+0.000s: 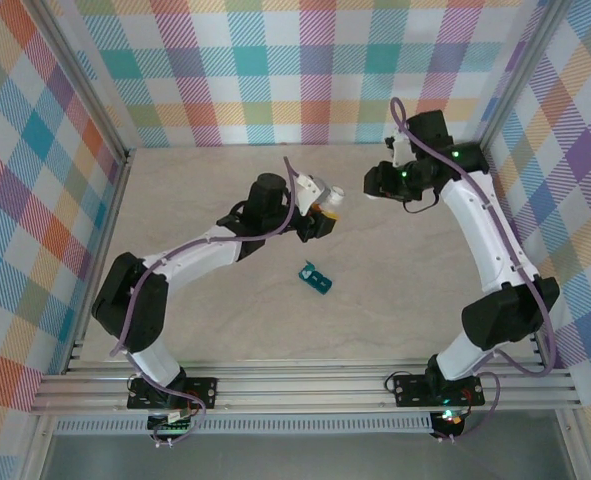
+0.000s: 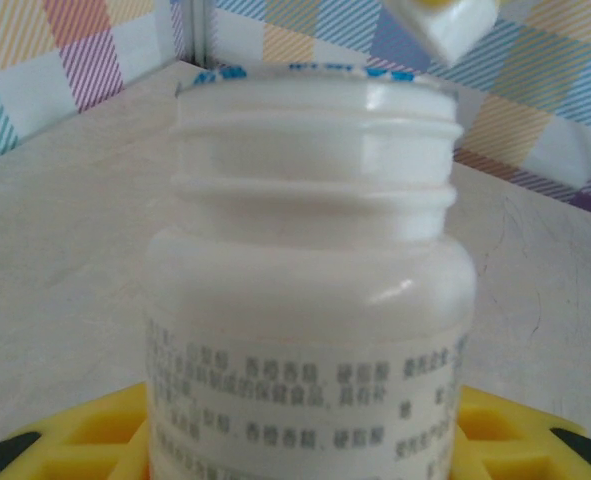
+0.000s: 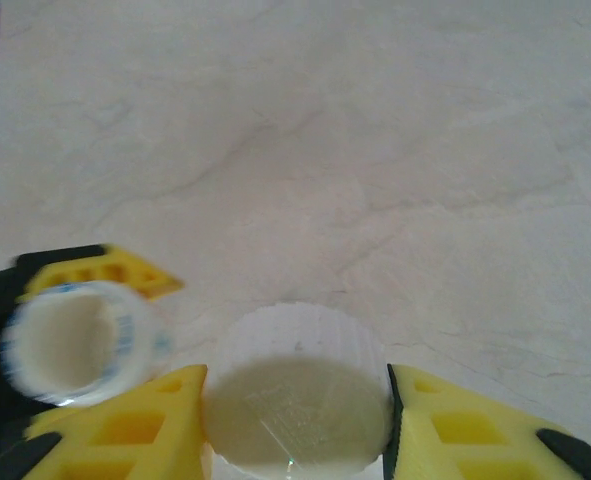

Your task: Sort the pills into containers

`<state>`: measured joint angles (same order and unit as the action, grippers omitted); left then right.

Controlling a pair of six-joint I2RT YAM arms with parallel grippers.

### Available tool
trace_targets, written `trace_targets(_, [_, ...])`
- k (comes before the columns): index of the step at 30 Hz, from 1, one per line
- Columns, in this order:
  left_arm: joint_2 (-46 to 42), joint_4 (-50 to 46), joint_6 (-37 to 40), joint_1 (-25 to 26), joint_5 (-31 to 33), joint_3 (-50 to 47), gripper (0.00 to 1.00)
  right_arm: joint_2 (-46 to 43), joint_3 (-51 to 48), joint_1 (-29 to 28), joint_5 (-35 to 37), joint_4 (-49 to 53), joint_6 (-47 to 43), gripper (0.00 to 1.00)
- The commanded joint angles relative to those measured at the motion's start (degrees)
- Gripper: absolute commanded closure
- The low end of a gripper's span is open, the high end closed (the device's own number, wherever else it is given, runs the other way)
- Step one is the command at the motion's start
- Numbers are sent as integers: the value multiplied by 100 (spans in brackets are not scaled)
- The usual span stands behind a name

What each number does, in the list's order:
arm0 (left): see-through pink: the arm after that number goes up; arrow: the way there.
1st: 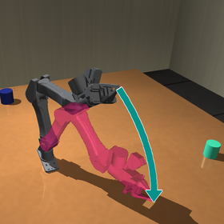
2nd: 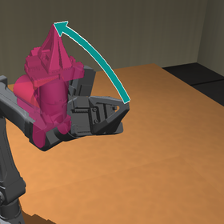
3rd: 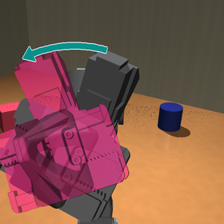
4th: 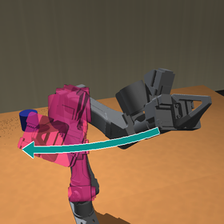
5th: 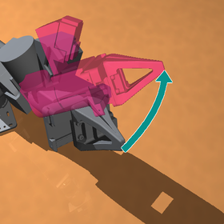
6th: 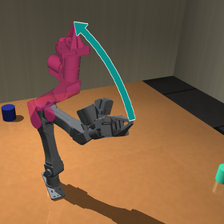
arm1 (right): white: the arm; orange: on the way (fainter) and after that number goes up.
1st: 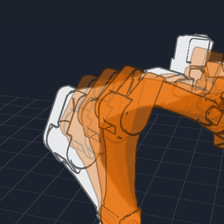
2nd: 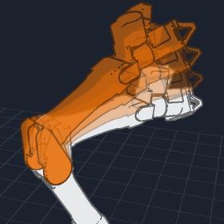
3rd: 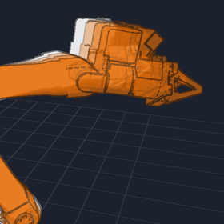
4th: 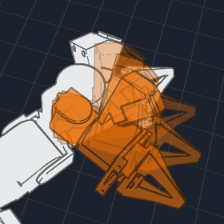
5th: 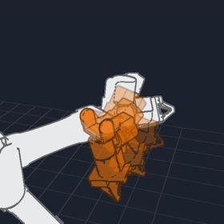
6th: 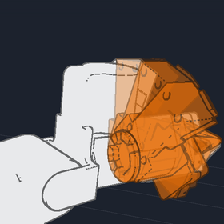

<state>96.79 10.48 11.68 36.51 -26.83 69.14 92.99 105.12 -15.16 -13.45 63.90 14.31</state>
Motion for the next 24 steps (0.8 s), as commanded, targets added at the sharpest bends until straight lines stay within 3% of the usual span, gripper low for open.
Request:
trace_targets(1, [149, -113, 378, -66, -516, 386, 100, 307, 398, 135, -767, 863, -627, 60])
trace_targets(6, [419, -651, 673, -75, -975, 815, 100, 488, 473, 395, -1839, 1040, -1047, 59])
trace_targets(11, [518, -1027, 910, -74, -1171, 963, 100, 491, 323, 572, -2414, 985, -1292, 59])
trace_targets(24, [595, -1579, 1134, -74, -1501, 1280, 100, 676, 357, 602, -2980, 1213, -1641, 59])
